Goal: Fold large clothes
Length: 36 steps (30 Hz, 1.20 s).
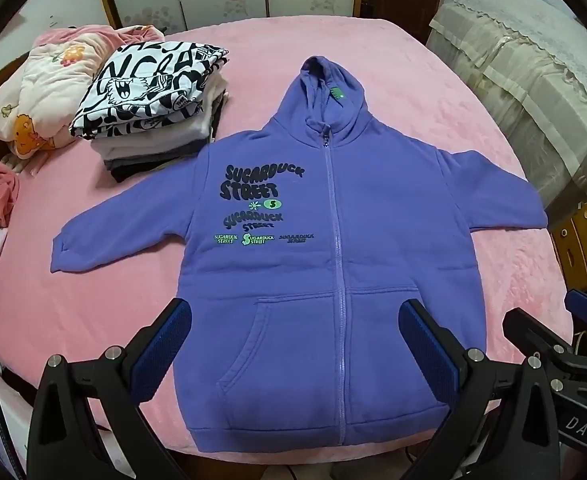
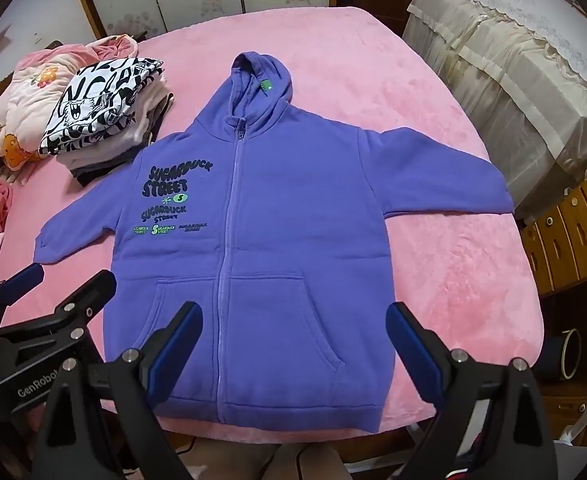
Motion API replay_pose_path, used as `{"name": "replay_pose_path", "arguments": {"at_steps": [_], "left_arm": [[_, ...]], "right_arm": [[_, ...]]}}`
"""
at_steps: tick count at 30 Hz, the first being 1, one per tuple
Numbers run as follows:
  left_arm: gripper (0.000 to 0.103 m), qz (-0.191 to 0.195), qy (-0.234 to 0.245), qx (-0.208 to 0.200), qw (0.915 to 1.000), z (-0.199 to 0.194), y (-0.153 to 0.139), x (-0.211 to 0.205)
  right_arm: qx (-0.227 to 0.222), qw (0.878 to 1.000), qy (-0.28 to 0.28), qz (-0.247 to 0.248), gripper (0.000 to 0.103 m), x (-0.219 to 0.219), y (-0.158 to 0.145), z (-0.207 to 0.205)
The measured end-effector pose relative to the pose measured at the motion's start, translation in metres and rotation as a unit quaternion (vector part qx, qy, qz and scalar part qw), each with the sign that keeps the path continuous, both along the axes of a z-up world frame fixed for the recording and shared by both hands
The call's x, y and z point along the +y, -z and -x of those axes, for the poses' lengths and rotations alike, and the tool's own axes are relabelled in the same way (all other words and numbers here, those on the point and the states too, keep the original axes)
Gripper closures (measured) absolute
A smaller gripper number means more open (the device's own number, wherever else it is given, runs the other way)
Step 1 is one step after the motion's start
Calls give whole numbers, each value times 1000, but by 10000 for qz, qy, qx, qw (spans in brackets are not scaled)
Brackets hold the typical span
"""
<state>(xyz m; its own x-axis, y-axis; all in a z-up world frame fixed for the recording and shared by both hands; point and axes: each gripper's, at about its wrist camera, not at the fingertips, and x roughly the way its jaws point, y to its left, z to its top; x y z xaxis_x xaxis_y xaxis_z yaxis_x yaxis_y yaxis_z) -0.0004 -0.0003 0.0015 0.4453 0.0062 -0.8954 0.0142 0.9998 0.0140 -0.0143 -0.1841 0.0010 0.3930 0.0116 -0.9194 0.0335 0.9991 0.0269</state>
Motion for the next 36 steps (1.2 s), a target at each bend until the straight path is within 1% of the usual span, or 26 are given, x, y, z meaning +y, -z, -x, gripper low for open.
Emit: {"name": "replay_pose_path", "arguments": {"at_steps": [8,9,10,15,16,17,24,36], "left_arm": [[1,-76,-12,-153,9999,4,-5,-11],[1,-22,53,-65,10000,2,0,-10],[1,38,72,-72,9999,2,-1,-5],[1,33,69,-60,10000,4,-1,-14],[1,78,71,-59,9999,3,1,-5],[1,84,72,-56,9999,3,1,-5],[1,96,79,-29,9999,8,5,-5],[1,95,73,-21,9999,7,3,-6]], "right_arm": [[-28,10000,30,-8,9,0,0,0],[-27,10000,36,-20,9,0,0,0],[-18,10000,16,11,9,1,1,0],[-19,10000,21,8,9,-1,1,2],[-20,10000,18,3,9,-1,2,2],[-25,10000,19,5,9,-1,2,3],[5,10000,20,-21,9,-2,5,6],[2,10000,25,-36,9,-4,5,10]]}}
